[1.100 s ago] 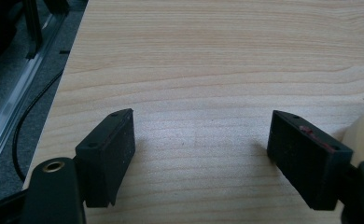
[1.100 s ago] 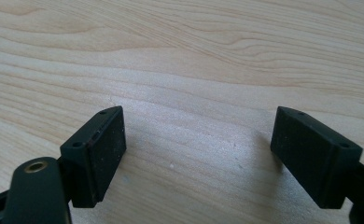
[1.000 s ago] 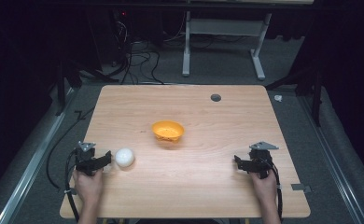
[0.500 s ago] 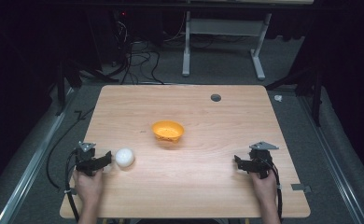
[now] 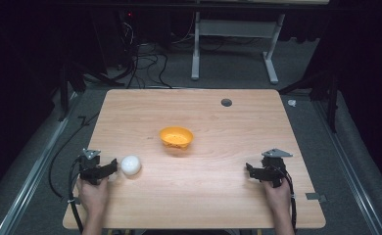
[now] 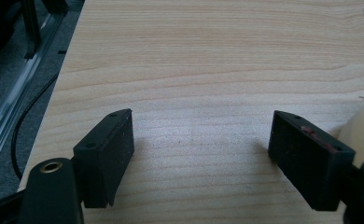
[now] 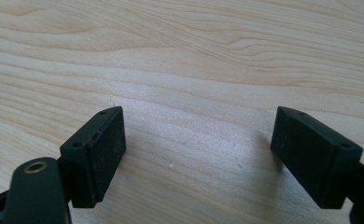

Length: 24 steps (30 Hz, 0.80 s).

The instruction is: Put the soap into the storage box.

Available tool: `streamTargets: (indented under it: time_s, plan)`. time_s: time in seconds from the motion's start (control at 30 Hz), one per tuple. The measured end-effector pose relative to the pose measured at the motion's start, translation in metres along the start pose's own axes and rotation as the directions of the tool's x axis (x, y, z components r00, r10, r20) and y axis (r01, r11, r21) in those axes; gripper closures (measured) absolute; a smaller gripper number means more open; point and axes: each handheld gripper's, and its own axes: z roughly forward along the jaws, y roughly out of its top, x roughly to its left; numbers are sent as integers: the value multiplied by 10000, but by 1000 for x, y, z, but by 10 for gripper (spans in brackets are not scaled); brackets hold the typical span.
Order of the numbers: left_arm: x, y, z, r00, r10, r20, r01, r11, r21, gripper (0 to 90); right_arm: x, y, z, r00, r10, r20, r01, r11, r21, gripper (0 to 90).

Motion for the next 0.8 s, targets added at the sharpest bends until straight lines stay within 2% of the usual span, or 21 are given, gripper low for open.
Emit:
streamTargets:
  time_s: [0.47, 0.8]
  plan:
    - [0, 0, 0, 10000, -45, 75, 45, 10000, 0, 222, 0, 0, 0, 10000, -21, -5, 22, 10000, 27, 188]
    - [2, 2, -2, 9991, -156, 392, 151, 9998, 125, 161, 0, 0, 0, 10000, -29, 0, 29, 10000, 7, 189]
